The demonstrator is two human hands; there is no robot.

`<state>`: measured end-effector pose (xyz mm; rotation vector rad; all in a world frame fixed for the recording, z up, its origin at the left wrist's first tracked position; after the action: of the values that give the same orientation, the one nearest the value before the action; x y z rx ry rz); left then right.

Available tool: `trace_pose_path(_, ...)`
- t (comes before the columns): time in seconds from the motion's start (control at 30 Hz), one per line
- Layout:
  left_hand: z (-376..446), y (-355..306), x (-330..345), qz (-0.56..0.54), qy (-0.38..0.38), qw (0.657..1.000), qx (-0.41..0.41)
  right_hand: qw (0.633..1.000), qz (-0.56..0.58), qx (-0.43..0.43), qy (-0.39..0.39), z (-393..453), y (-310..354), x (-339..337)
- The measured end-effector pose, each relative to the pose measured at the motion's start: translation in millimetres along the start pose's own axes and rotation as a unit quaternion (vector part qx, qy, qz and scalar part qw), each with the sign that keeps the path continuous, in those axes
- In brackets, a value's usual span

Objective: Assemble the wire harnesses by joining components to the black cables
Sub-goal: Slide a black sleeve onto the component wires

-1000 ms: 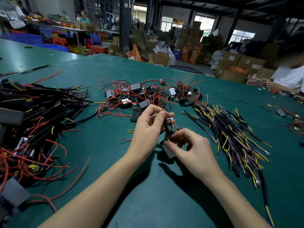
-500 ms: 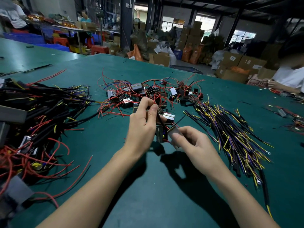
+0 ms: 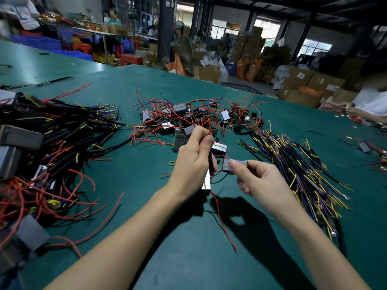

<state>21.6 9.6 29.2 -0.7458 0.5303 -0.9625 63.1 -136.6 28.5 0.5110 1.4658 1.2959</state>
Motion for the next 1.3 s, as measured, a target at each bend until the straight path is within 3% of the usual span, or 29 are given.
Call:
trace_pose_path(0.17,-1.2,3.4,3.6,0.001,0.018,1.0,-0.011,0.999,-0.022,-0.018,-0.023,-0.7,2.5,-3.2)
trace_pose_path(0.3,-1.2,6.5,1.3,0.025,0.008,1.0,-0.002,1.0,0.018,-0.02,0.013,-1.3,4.1,2.9)
trace_pose_path(0.5,0.4,8.8,-6.5,0.057,-0.04,0.998,0.009,0.979,0.133,0.078,0.132,-6.4,-5.1,16.1)
trace_pose_path(0.73,-0.3,5.5,-1.9,0.052,-0.011,0.998,0.045,0.917,0.321,0.207,0.114,-1.2,-23.3,29.4)
trace_pose_path(0.87,-1.1,6.7,1.4,0.041,0.009,0.998,0.047,0.928,0.311,0.173,0.111,-1.1,-19.2,30.6)
trace_pose_path(1.1,-0.6,5.6,1.5,0.036,0.019,0.998,0.038,0.978,0.195,0.078,-0.01,0.1,-17.7,13.2)
trace_pose_path(1.3,0.7,2.4,-2.6,0.041,0.023,0.998,0.035,0.977,0.202,0.017,-0.066,0.9,-10.7,5.6)
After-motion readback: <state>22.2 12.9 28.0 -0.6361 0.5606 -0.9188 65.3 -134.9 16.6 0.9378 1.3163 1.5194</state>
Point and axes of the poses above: each hand's wrist, its own z-axis towards the middle knuckle, its own x-axis out of the palm, y = z × x, the point moved 6 cm from there along z, towards the middle knuckle, and after that the axes turned 5 degrees about x, right-handed, at the moved point
